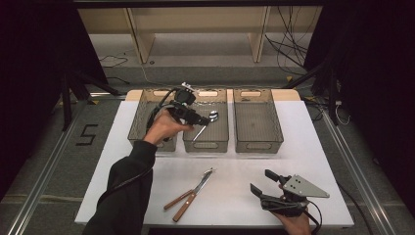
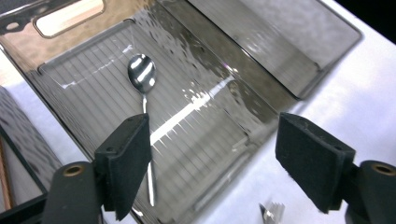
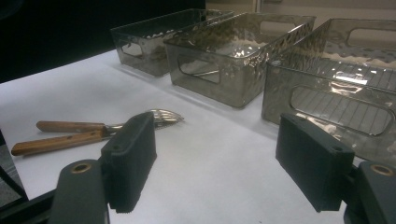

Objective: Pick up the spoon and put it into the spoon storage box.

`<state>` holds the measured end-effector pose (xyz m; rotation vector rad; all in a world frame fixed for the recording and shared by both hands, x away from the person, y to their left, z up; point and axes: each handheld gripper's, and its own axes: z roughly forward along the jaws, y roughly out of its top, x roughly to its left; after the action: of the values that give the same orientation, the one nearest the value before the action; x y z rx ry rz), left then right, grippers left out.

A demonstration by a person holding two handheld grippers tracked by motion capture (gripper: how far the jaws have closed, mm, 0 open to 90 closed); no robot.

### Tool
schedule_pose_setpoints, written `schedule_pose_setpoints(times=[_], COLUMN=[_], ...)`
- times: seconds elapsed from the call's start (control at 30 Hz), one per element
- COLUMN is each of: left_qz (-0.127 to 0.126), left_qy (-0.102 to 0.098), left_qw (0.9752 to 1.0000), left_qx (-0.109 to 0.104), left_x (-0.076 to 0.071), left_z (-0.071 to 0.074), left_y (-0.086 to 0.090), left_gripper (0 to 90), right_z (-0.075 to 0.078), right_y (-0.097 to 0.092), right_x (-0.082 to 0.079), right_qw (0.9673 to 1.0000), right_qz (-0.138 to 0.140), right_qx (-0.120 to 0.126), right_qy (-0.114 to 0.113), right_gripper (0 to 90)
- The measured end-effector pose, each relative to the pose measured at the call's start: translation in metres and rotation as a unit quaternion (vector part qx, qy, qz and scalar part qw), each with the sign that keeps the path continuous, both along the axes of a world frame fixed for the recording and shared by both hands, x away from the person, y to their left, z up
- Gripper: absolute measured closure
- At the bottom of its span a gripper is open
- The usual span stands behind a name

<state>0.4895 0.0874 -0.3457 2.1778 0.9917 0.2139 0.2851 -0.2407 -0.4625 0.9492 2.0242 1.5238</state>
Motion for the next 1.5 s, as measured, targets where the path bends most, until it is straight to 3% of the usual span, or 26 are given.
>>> schedule_pose_setpoints(times=[0.1, 0.37, 0.6, 0.77, 1.03, 1.2, 1.5], left_qz=[0.001, 0.003, 0.009, 0.011, 0.015, 0.015, 0.004], left_qy=[-0.010, -0.028, -0.028, -0.028, -0.024, -0.019, 0.005], left_qw=[0.9998, 0.9993, 0.9995, 0.9995, 0.9993, 0.9986, 0.9969], left_qx=[-0.014, -0.025, -0.013, 0.008, 0.023, 0.047, 0.079], left_x=[-0.017, -0.057, -0.083, -0.092, -0.103, -0.111, -0.121], left_z=[-0.003, -0.020, -0.040, -0.047, -0.058, -0.065, -0.080], left_y=[0.007, 0.022, 0.040, 0.045, 0.054, 0.055, 0.051], left_gripper=[24.4, 22.5, 22.2, 21.7, 20.0, 18.8, 18.1], right_z=[0.000, 0.000, -0.001, -0.001, -0.001, -0.002, -0.001], right_y=[0.000, 0.001, 0.002, 0.003, 0.002, 0.001, 0.002], right_x=[0.000, -0.001, 0.000, 0.000, 0.000, 0.000, 0.000], right_qw=[1.0000, 1.0000, 1.0000, 1.0000, 1.0000, 1.0000, 1.0000], right_qz=[0.000, 0.000, 0.001, 0.002, 0.002, 0.002, 0.002], right_qx=[0.000, -0.002, -0.002, -0.003, -0.002, -0.001, -0.003], right_qy=[0.001, 0.003, 0.003, 0.002, 0.003, 0.003, 0.002], right_gripper=[29.1, 29.1, 29.1, 29.2, 29.1, 29.1, 29.1])
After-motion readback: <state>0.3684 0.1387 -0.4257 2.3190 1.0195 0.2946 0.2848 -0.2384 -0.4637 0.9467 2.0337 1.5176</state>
